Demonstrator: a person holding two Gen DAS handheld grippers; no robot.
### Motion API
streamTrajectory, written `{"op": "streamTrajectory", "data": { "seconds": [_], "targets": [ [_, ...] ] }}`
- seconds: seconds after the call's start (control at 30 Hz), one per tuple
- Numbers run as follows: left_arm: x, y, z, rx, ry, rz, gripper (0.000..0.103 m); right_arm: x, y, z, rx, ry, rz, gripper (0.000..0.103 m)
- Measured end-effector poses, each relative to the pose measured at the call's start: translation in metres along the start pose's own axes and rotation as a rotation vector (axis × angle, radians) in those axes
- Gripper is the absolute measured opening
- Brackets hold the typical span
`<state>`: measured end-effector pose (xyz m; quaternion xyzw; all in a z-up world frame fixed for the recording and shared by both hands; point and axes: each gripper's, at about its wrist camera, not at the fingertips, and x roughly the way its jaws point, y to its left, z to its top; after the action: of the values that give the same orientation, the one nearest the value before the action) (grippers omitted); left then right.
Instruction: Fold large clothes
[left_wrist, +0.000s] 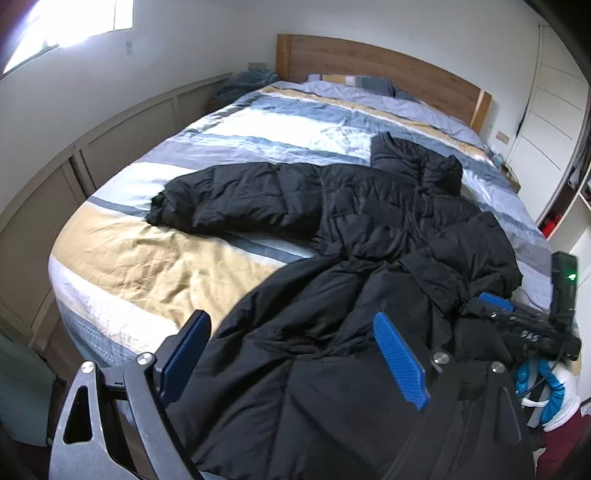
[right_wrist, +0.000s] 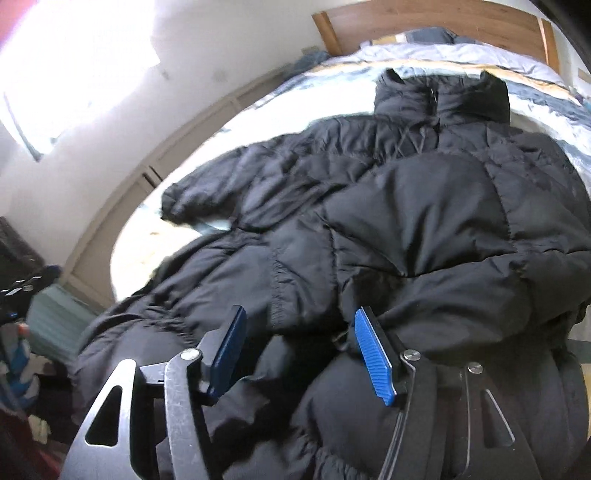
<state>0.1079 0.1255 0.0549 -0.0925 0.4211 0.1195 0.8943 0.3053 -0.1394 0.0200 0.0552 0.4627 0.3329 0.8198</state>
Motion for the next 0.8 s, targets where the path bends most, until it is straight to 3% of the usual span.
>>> {"op": "streamTrajectory", "data": {
  "seconds": [0.23,0.43,0.8],
  "targets": [
    [0.023,-0.058,0.015,0.086,0.059,-0.025,0.090,-0.059,-0.052,0.005,0.070,-0.095,-0.146,0.066],
    [0.057,-0.130,0.043,0.179,0.070,-0.066,0.090,-0.080,-0.108,0.016,0.147,-0.144,-0.249,0.069],
    [0.152,-0.243,0.088,0.207,0.043,-0.106,0.090,-0.044,-0.167,0.060,0.153,-0.152,-0.276,0.069]
  ]
}}
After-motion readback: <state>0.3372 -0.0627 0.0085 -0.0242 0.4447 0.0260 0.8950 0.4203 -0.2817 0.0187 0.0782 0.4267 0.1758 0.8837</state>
